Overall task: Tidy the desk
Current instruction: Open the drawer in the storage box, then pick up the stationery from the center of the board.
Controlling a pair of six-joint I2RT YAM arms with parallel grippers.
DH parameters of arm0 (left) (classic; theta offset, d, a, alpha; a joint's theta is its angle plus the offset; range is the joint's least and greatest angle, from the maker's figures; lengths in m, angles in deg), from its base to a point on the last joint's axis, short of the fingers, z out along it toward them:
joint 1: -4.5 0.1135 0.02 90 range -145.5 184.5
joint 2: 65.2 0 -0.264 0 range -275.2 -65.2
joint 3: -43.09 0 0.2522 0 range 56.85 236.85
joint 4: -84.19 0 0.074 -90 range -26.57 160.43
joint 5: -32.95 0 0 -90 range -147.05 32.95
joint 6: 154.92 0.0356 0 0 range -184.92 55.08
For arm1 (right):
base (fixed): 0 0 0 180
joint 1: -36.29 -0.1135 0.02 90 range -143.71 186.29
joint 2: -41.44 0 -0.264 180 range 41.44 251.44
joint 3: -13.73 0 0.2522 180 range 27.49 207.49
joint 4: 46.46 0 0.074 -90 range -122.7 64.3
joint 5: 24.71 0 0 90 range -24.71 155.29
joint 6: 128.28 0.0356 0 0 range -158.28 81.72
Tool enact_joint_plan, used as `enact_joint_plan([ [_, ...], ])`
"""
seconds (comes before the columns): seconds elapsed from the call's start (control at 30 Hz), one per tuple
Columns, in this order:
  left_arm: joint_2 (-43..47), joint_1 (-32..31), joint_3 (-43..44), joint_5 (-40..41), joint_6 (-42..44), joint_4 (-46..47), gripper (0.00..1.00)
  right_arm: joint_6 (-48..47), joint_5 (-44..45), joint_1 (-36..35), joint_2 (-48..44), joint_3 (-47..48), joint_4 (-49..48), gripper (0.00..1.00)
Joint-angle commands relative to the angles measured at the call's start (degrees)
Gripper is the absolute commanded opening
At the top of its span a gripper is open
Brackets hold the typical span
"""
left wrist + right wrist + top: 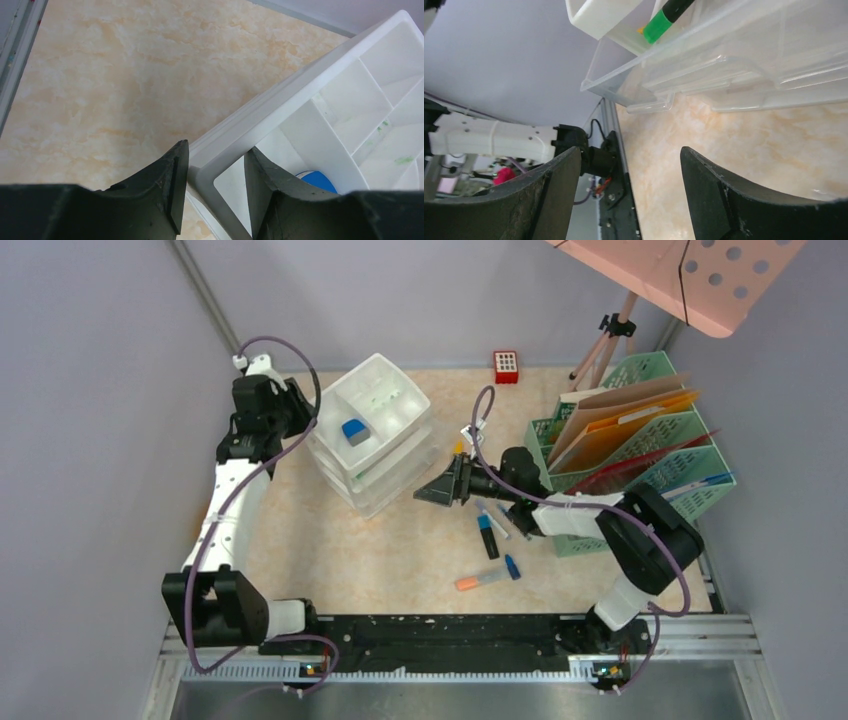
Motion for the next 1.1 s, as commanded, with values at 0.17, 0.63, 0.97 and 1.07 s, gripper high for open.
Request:
enact_joint_plan([
  [0.17, -7.54, 1.08, 9.29, -1.13, 10.68, -6.63, 0.0, -33.14, -3.2, 7.48, -11.38, 2.61, 29.99, 0.69],
  [0.63, -11.98, 2.97, 16.0, -5.21, 19.17, -13.12, 0.03, -67.18, 12.89, 7.52, -18.74, 4.25, 71.12, 0.67],
  [0.97, -12.45, 2.95, 16.78, -5.35, 18.41, -13.08, 0.4, -69.13, 10.58, 7.43, -20.27, 1.27, 75.71, 0.66],
  [1.07, -12.55, 2.99, 17.52, -5.43, 17.98, -13.42, 0.46, -69.16, 10.31, 7.41, -19.16, 1.13, 75.96, 0.66],
])
